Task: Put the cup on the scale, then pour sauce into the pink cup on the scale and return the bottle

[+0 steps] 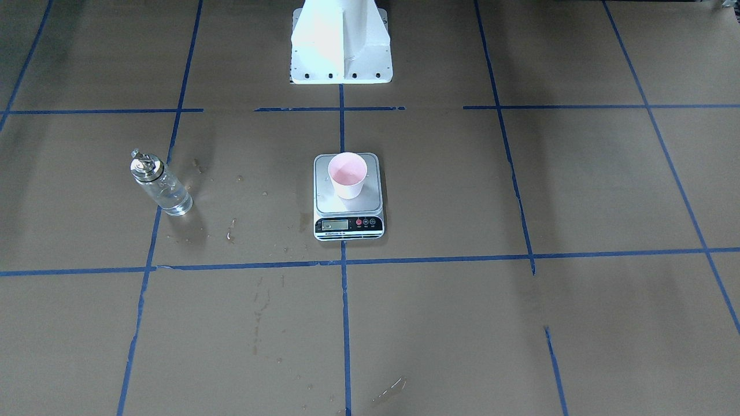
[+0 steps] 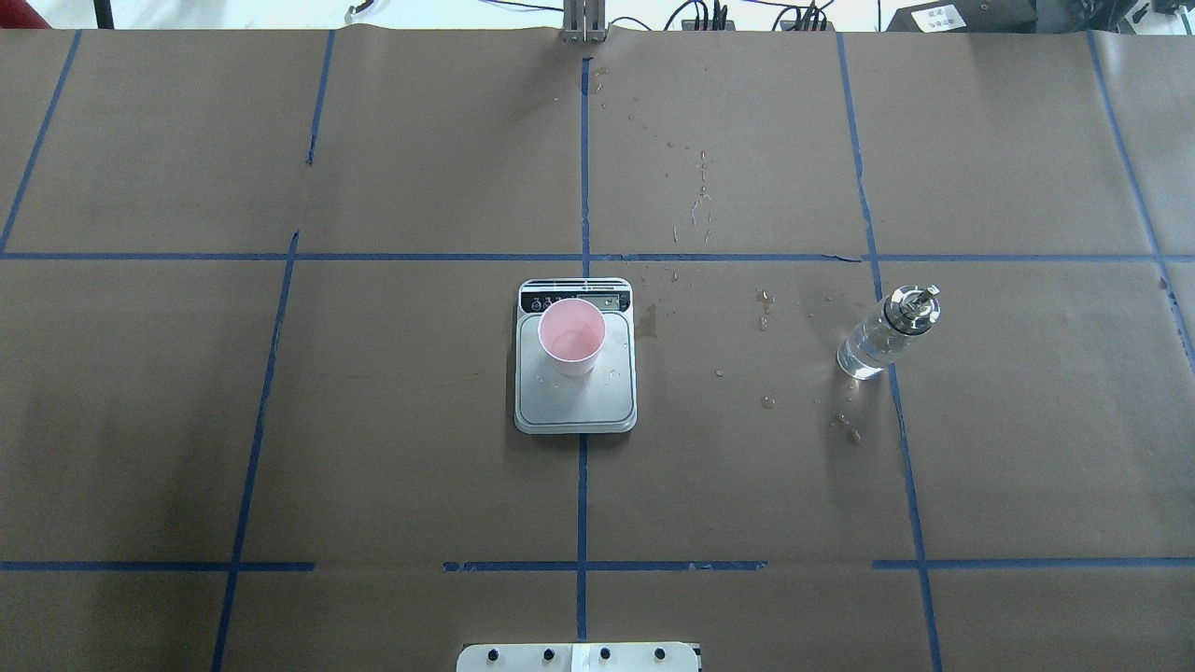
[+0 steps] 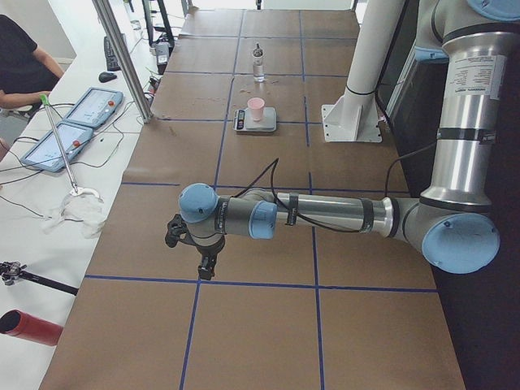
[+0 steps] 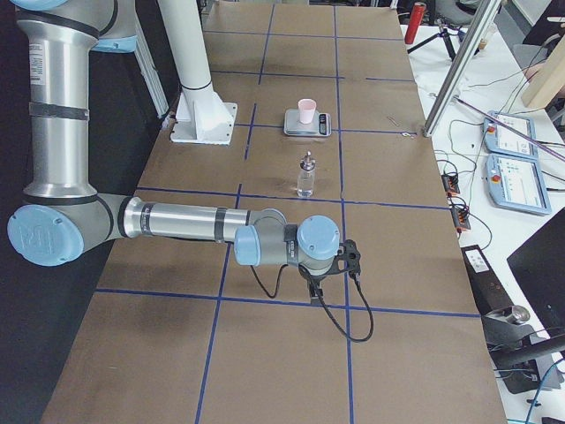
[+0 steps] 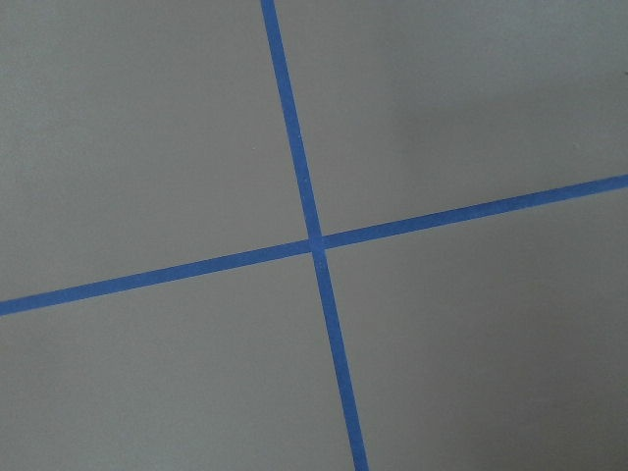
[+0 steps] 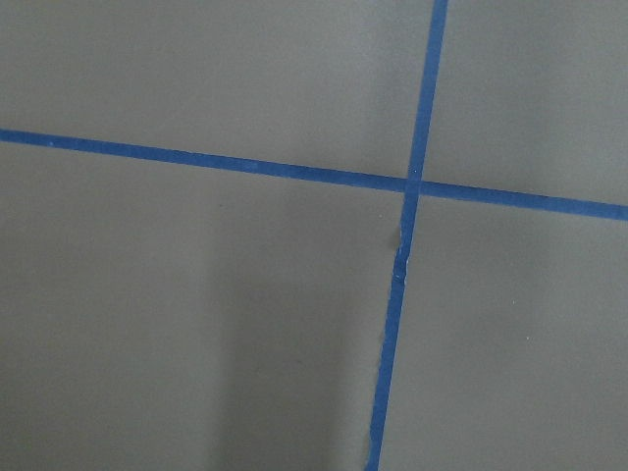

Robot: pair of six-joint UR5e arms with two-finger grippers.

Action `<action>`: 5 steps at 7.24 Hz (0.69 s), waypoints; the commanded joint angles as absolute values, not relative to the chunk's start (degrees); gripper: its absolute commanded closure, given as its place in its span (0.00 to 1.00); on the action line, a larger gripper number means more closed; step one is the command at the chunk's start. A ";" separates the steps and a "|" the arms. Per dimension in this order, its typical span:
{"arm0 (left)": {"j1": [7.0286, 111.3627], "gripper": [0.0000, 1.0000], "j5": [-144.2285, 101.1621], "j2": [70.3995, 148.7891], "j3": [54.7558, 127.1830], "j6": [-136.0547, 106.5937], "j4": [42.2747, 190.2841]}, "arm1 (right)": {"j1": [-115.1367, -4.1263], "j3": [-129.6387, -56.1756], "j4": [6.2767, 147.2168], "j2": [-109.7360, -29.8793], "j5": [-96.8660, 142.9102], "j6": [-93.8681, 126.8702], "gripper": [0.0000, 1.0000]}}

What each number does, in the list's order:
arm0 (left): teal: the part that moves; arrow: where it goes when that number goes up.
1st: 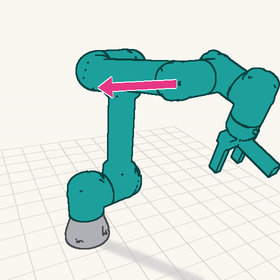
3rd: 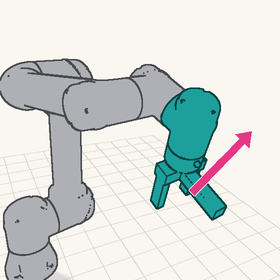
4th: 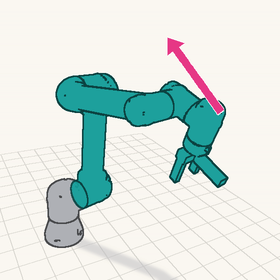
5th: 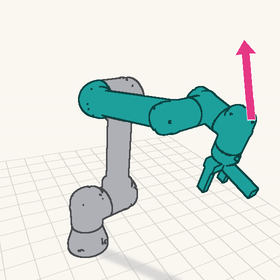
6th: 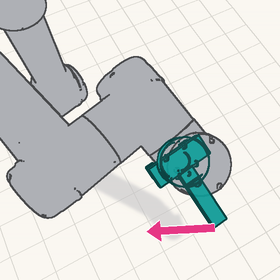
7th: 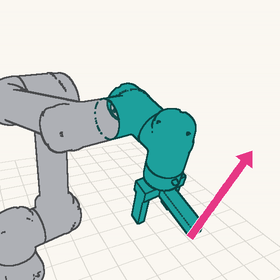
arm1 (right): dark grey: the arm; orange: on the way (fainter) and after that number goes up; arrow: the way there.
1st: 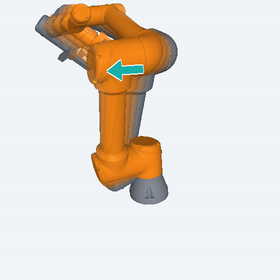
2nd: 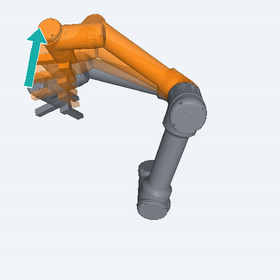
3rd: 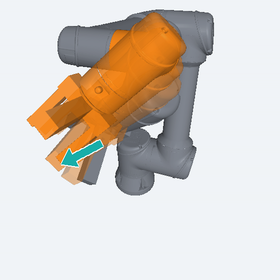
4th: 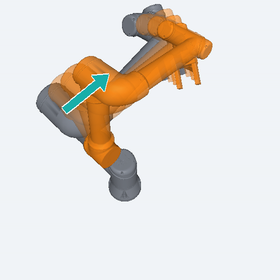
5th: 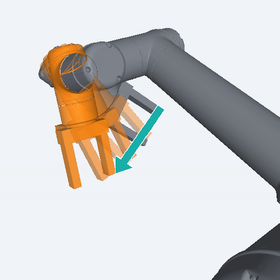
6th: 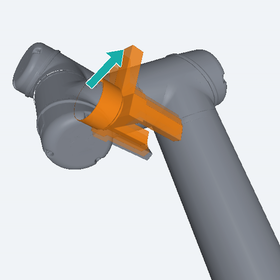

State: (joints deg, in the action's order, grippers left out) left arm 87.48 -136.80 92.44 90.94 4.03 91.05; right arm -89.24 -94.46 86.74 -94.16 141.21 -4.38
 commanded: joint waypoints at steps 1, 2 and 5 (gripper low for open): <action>87.54 0.00 -137.28 91.94 92.37 4.04 89.47 | -88.86 -98.43 90.53 -93.88 137.21 -4.31 0.00; 87.45 0.00 -137.37 92.19 91.42 4.48 89.82 | -88.51 -98.44 90.18 -93.78 137.20 -3.87 0.00; 87.36 0.00 -136.76 89.22 93.00 4.04 89.91 | -87.90 -99.75 90.09 -97.19 138.16 -3.87 0.00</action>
